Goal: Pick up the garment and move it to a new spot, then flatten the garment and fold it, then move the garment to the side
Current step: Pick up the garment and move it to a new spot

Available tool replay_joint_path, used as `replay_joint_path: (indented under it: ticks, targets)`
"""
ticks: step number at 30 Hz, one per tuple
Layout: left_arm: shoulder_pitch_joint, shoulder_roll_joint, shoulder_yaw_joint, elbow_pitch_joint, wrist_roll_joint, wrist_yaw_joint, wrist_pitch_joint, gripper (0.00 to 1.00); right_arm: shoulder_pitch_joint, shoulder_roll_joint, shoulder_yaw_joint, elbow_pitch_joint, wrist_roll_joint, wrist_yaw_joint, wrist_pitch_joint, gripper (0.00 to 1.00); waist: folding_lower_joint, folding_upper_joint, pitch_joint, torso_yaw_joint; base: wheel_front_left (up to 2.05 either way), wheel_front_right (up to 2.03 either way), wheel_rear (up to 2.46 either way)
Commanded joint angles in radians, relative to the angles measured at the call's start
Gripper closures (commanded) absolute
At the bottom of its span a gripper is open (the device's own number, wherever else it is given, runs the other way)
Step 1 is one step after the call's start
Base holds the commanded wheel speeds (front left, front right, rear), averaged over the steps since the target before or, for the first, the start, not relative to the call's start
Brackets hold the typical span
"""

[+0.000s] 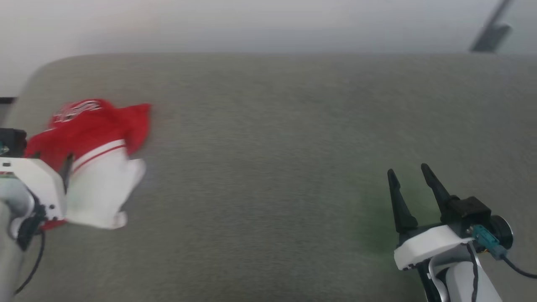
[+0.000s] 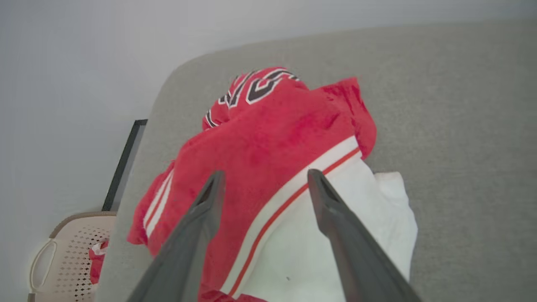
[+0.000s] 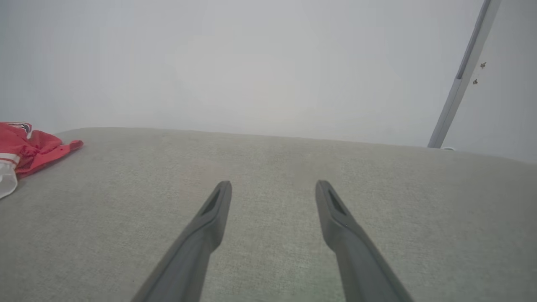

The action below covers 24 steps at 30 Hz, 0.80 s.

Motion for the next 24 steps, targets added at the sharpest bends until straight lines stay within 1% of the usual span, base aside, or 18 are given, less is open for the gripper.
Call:
replay_joint_path:
  ticks: [1, 3, 4, 5, 8, 9, 11, 16, 24]
  targets:
    - [-0.022, 0.035, -0.03, 0.017, -0.058, -0.001, 0.051, 0.0, -0.018, 0.003, 0.007, 0.002, 0.008, -0.002, -0.001, 0.0, 0.0, 0.0, 0.059, -0.081, 0.0, 0.0, 0.0]
    - [-0.034, 0.078, -0.058, 0.028, -0.096, -0.001, 0.09, 0.0, -0.032, 0.003, 0.015, 0.004, 0.013, -0.002, -0.001, 0.0, 0.0, 0.0, 0.08, -0.11, 0.0, 0.0, 0.0]
    - [-0.036, 0.088, -0.07, 0.033, -0.121, -0.001, 0.111, 0.0, -0.039, 0.003, 0.017, 0.004, 0.015, -0.002, -0.001, 0.0, 0.0, 0.0, 0.092, -0.123, 0.0, 0.0, 0.0]
    - [-0.036, 0.088, -0.07, 0.033, -0.121, -0.001, 0.111, 0.0, -0.039, 0.003, 0.017, 0.004, 0.015, -0.002, -0.001, 0.0, 0.0, 0.0, 0.092, -0.123, 0.0, 0.0, 0.0]
    - [-0.049, 0.108, -0.102, 0.044, -0.196, -0.002, 0.199, 0.0, -0.049, 0.002, 0.015, -0.001, 0.018, -0.002, -0.001, 0.0, 0.0, 0.0, 0.127, -0.151, 0.0, 0.0, 0.0]
    - [-0.068, 0.131, -0.115, 0.054, -0.234, -0.002, 0.251, 0.0, -0.058, 0.003, 0.012, -0.007, 0.012, -0.002, -0.001, 0.0, 0.0, 0.0, 0.153, -0.162, 0.0, 0.0, 0.0]
    - [-0.081, 0.141, -0.132, 0.057, -0.266, -0.002, 0.287, 0.0, -0.067, 0.003, 0.01, -0.013, 0.009, -0.002, -0.001, 0.0, 0.0, 0.0, 0.181, -0.171, 0.0, 0.0, 0.0]
    - [-0.113, 0.146, -0.155, 0.087, -0.318, -0.002, 0.331, 0.0, -0.098, 0.003, 0.013, -0.028, 0.004, -0.002, -0.001, 0.0, 0.0, 0.0, 0.241, -0.189, 0.0, 0.0, 0.0]
    - [-0.098, 0.091, -0.21, 0.144, -0.391, 0.001, 0.453, 0.0, -0.134, 0.003, 0.024, -0.047, 0.004, -0.002, -0.001, 0.0, 0.0, 0.0, 0.292, -0.187, 0.0, 0.0, 0.0]
